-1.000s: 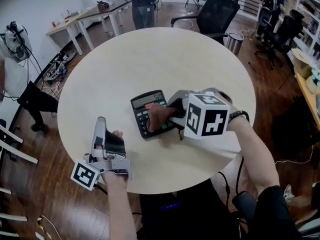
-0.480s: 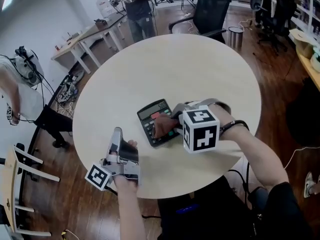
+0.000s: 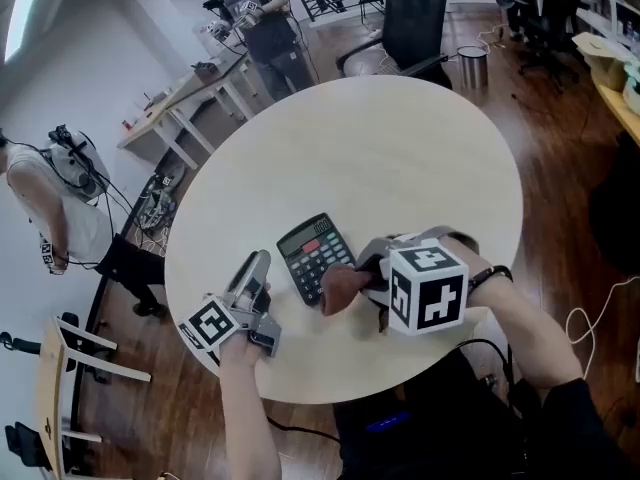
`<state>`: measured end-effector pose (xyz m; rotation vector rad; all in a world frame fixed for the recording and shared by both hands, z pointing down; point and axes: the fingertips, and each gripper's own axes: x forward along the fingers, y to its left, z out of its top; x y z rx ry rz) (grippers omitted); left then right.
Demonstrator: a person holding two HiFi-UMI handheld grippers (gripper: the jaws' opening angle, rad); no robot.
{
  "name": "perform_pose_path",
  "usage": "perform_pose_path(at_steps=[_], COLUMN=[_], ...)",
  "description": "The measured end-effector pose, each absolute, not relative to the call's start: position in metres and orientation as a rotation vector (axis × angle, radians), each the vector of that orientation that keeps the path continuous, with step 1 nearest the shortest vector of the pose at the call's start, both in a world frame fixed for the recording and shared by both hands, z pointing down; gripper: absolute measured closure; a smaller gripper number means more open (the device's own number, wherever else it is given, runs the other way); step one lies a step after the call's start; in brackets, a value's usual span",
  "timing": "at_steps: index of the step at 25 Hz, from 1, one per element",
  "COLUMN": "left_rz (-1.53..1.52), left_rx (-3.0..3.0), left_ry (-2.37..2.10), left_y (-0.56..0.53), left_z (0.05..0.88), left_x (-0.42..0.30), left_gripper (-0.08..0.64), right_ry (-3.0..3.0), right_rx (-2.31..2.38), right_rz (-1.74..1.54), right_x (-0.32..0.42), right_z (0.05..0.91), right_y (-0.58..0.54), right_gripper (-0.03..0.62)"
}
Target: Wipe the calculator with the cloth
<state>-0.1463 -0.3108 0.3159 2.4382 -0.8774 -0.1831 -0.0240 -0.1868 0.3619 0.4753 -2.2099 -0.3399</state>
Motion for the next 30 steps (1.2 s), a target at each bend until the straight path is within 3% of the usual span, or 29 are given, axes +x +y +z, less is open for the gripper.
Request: perform_pose_path(at_steps=[3, 7, 10, 13, 16, 20, 30], left_rz=[0.164, 0.402, 0.552, 0.667, 0.694, 0.643, -0.061], left_rx=[2.529, 2.475, 2.407, 2.355, 2.347, 2.386, 2.478], left_ry=[-0.913, -0.688, -0.553, -0.443, -0.354, -0.329, -0.251], left_y=[-0.328, -0.340, -0.346, -0.347, -0.344, -0.338, -0.317], left_z=[0.334, 0.350, 0.363, 0.372, 0.373, 0.371, 0.319], left_x=[-0.141, -0.108, -0.090, -0.072, -0.061, -0.054, -0.065], left_gripper=[0.314, 0.307, 0.321, 0.406, 0.426, 0.445, 0.505], right_ry=[-2.377, -2.585, -2.656, -2.700, -2.735, -2.755, -2.911], right_rx=[0.670, 0.888, 0.972, 1.005, 1.041, 1.093, 1.154], right_rz=[-0.201, 0.009, 0.103, 0.159, 0.233, 0.312, 0.486], right_x=[-0.008, 0.015, 0.032, 0.045, 0.053, 0.066, 0.084], right_z=[0.338, 0.317, 0.315, 0.321, 0.330, 0.339, 0.322], right_y=[-0.206, -0.231, -0.240, -0.243, -0.247, -0.252, -0.261], right_gripper=[0.528, 0.528, 0.528, 0.528, 0.528, 0.528, 0.528])
